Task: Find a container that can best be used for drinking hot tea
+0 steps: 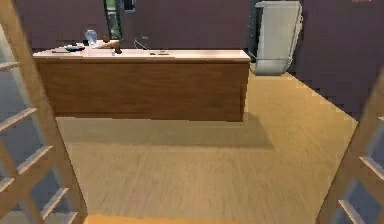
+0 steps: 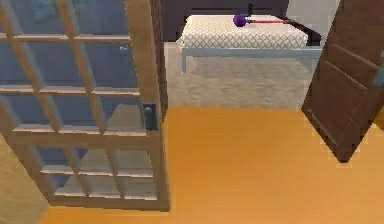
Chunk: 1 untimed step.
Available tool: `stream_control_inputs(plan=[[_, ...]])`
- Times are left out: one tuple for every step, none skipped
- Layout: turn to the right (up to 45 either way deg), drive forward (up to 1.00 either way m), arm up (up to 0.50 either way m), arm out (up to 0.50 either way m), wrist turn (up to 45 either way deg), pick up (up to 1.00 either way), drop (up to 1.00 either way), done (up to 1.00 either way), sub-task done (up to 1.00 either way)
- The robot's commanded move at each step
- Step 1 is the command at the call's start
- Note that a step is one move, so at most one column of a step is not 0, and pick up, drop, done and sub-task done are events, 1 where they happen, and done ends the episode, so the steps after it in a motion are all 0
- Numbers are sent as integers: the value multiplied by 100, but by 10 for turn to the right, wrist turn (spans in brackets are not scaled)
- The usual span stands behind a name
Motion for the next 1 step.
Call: stream_control_inputs(plan=[[0,45,0,0,0,0,0,0,0]])
